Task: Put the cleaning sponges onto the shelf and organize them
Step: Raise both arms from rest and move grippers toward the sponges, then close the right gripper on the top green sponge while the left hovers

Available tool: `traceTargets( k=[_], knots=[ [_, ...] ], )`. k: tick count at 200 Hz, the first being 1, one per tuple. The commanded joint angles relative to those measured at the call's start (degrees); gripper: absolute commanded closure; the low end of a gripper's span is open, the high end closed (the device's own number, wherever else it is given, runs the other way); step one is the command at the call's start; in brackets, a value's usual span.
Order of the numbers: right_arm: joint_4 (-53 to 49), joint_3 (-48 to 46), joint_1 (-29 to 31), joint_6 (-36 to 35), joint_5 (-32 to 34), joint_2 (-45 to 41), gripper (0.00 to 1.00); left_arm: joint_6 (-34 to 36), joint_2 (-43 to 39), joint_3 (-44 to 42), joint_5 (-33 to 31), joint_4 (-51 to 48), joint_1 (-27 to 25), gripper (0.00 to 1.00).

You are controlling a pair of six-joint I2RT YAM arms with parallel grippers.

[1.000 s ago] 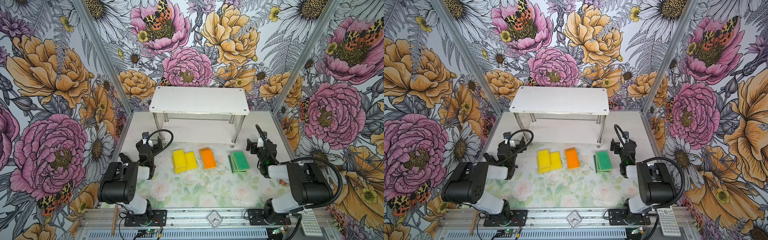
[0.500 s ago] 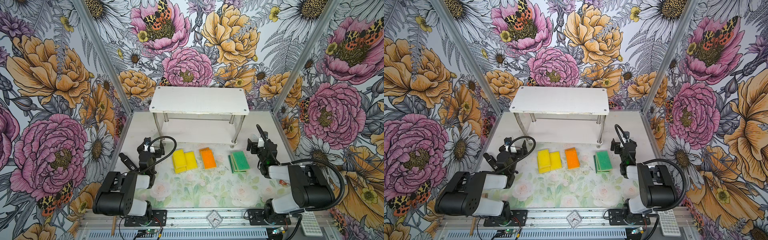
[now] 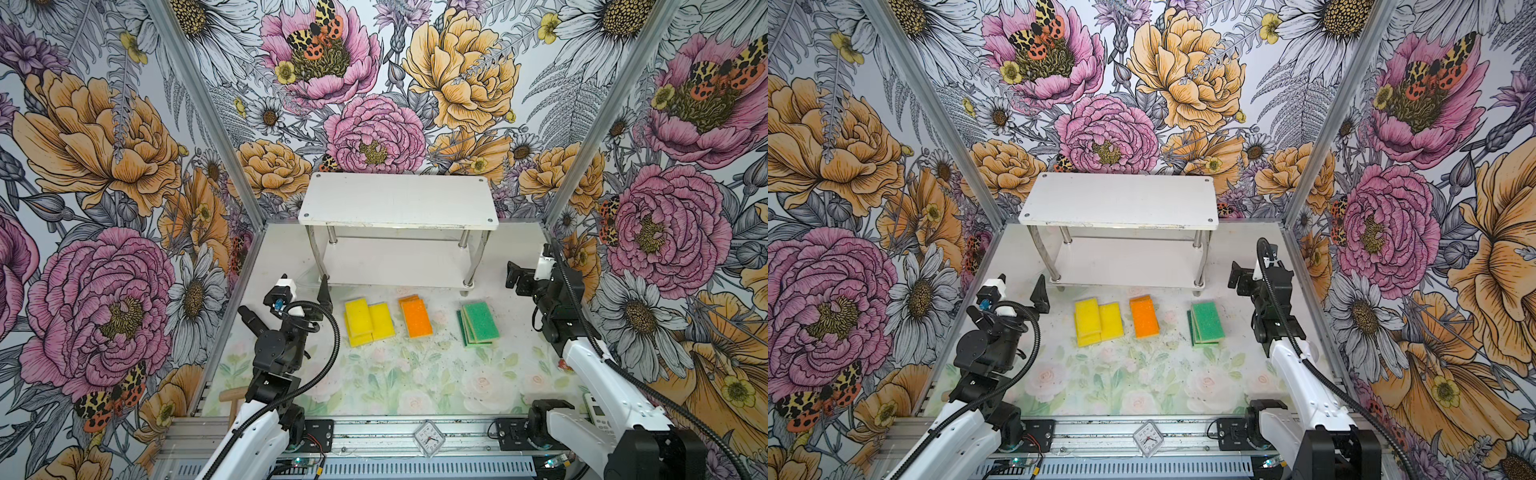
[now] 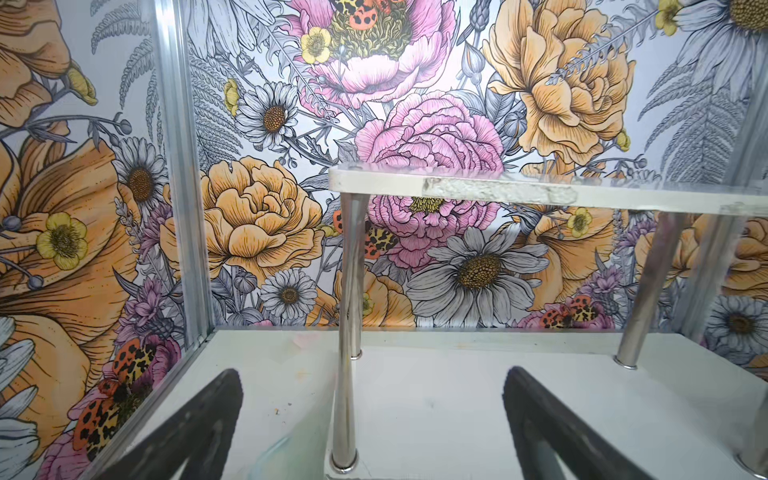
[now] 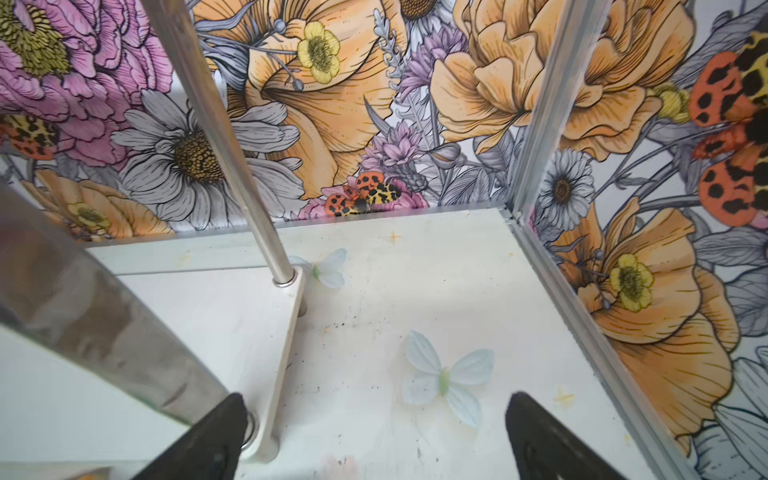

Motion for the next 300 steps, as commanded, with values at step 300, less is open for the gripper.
traceTargets(
  k=[300],
  knots=[
    [-41.7,5.9,26.6,19.3,9.6,3.4,0.06,-40.4,15.0,15.3,10.7,-41.7,-18.1,0.01]
  ],
)
